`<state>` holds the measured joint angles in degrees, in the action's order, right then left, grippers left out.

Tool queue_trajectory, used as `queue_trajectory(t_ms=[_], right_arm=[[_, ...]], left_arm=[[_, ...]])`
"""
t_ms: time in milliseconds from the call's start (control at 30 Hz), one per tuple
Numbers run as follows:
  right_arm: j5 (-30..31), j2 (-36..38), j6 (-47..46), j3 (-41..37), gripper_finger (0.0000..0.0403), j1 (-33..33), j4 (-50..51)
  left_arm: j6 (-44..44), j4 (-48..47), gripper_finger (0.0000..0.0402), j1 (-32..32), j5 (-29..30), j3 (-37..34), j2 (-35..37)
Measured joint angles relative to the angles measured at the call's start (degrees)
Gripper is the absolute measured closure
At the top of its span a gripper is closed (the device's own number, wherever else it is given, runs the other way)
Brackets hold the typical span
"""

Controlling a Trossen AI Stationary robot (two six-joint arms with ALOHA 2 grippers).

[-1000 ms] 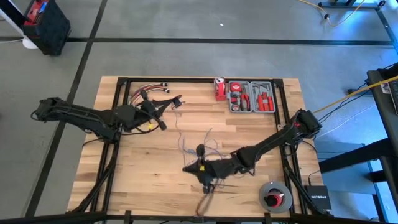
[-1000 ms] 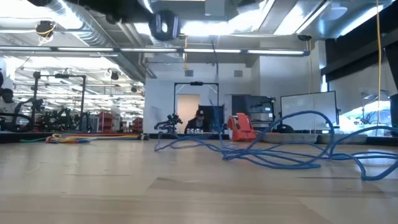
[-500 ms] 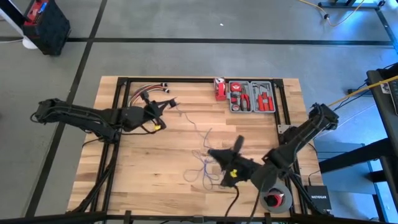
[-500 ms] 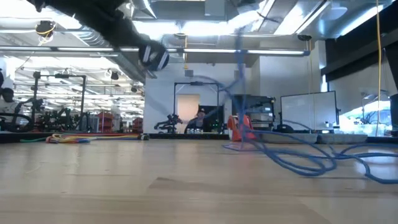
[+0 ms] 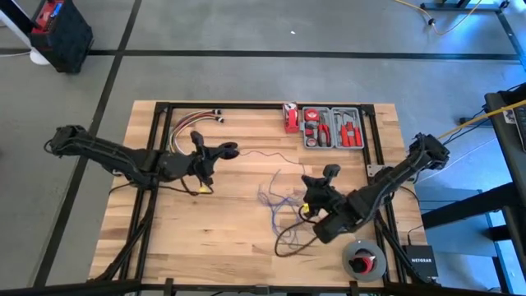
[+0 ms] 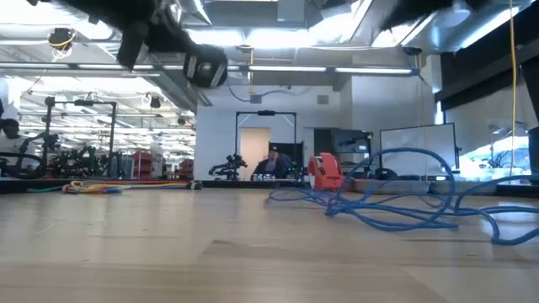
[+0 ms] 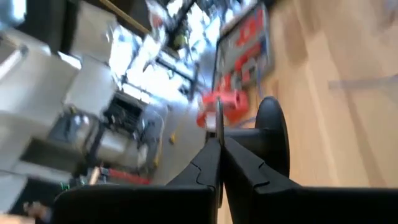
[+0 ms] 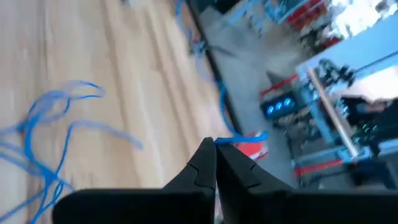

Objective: Coil cords
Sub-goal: Uncoil the blue wire from the black spool

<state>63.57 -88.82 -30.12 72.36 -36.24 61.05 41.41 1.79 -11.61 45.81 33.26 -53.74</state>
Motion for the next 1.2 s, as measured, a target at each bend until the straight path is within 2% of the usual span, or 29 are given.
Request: queue_trajectory(t_ms=[67, 133, 333, 433, 600, 833, 900, 1100, 1200], right_arm=[[-2.6, -0.1, -0.5, -4.2, 0.0398, 1.5, -3.6], [-6.2, -0.5, 1.8, -8.4, 0.0398, 3.3, -11.2], [-19.3, -3.8, 18.7, -17.7, 0.0398, 8.5, -42.5], [-26.2, -6.3, 23.6, -19.0, 0.0398, 10.8, -52.1], [-31.3, -9.2, 25.5, -19.0, 0.0398, 13.3, -55.6], [-32.4, -9.8, 25.3, -19.0, 0.0398, 13.9, -55.5], [-32.6, -9.8, 25.3, -19.0, 0.0398, 13.8, -55.5], [-32.4, -9.8, 24.5, -19.0, 0.0398, 13.8, -55.4], [-32.1, -9.8, 24.5, -19.0, 0.0398, 13.8, -55.4]], left_arm=[[2.6, 4.0, 0.0396, -1.6, 0.0, 0.0, 0.0], [4.1, 7.3, 0.0396, -2.9, 0.0, 0.0, 0.0], [8.2, 10.9, 0.0396, -6.3, 0.0, 0.0, 0.0], [11.4, 10.9, 0.0396, -8.1, 0.0, 0.0, -0.4], [20.9, 10.9, 0.0396, -9.9, 0.0, 0.0, -2.8], [28.0, 10.9, 0.0396, -9.7, 0.3, 0.0, -5.7], [25.0, 10.7, 0.0396, -9.0, 0.5, 0.0, -6.0], [5.0, 10.4, 0.0396, -2.9, 2.0, 0.0, -6.0], [-0.5, 8.5, 0.0396, 0.5, 0.8, 0.0, -6.8]])
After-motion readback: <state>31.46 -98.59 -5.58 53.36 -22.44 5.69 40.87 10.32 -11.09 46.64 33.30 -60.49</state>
